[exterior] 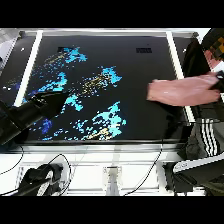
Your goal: Fold the clothes and pants, and hang the long-sleeved shirts on hangers.
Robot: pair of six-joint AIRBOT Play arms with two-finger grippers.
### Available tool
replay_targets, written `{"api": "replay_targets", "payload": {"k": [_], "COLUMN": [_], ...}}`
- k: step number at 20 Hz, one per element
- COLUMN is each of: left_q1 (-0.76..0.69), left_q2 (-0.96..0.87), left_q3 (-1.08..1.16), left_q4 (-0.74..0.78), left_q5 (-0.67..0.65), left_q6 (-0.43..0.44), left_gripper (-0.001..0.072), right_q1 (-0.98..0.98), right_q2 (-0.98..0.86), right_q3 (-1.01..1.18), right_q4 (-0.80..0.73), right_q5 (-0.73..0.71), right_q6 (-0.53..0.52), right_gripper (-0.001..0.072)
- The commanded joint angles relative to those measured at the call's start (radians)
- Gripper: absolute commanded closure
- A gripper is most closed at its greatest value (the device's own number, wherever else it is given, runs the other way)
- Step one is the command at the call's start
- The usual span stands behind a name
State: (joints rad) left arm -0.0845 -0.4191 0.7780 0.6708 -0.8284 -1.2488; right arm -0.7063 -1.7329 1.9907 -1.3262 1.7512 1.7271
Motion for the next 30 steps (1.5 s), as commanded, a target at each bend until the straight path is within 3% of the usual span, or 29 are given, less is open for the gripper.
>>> {"api": "replay_targets", "payload": {"k": [1,7,8,9,10,14,17,18,20,21,23,27,29,30], "left_q1": [0.001,0.001,0.001,0.001,0.001,0.001,0.001,0.001,0.002,0.002,0.011,0.087,0.137,0.163], "left_q2": [0.001,0.001,0.001,0.001,0.001,0.001,0.001,0.000,0.001,0.000,0.001,0.001,0.000,0.000], "left_q3": [0.000,0.000,0.000,0.000,0.000,0.000,0.000,0.000,0.000,0.000,0.001,0.035,0.071,0.089], "left_q4": [0.000,0.001,0.001,0.001,0.001,0.001,0.010,0.017,0.054,0.072,0.092,0.092,0.095,0.117], "left_q5": [0.035,0.054,0.054,0.054,0.054,0.054,0.061,0.069,0.101,0.122,0.142,0.117,0.075,0.050], "left_q6": [0.000,0.000,0.000,0.000,0.000,0.000,0.001,0.000,0.000,0.000,0.000,-0.026,-0.026,-0.026], "left_gripper": [0.0282,0.0282,0.0282,0.0282,0.0282,0.0283,0.0282,0.0283,0.0300,0.0347,0.0533,0.0549,0.0693,0.0694], "right_q1": [-0.105,-0.116,-0.115,-0.115,-0.115,-0.114,-0.115,-0.114,-0.101,-0.086,-0.026,0.163,0.272,0.319], "right_q2": [0.025,0.036,0.035,0.035,0.037,0.045,0.047,0.047,0.047,0.047,0.047,0.049,0.050,0.050], "right_q3": [0.092,0.046,0.047,0.047,0.047,0.049,0.058,0.058,0.058,0.058,0.058,0.058,0.058,0.058], "right_q4": [-0.234,-0.292,-0.289,-0.288,-0.288,-0.273,-0.187,-0.092,0.188,0.328,0.569,0.773,0.775,0.774], "right_q5": [0.089,0.089,0.089,0.089,0.089,0.089,0.084,0.080,0.046,0.014,-0.039,-0.113,-0.151,-0.172], "right_q6": [0.041,0.041,0.041,0.042,0.041,0.042,0.042,0.042,0.042,0.041,0.029,-0.024,-0.046,-0.047], "right_gripper": [0.0712,0.0705,0.0621,0.0416,0.0299,0.0189,0.0197,0.0293,0.0679,0.0704,0.0705,0.0705,0.0705,0.0705]}}
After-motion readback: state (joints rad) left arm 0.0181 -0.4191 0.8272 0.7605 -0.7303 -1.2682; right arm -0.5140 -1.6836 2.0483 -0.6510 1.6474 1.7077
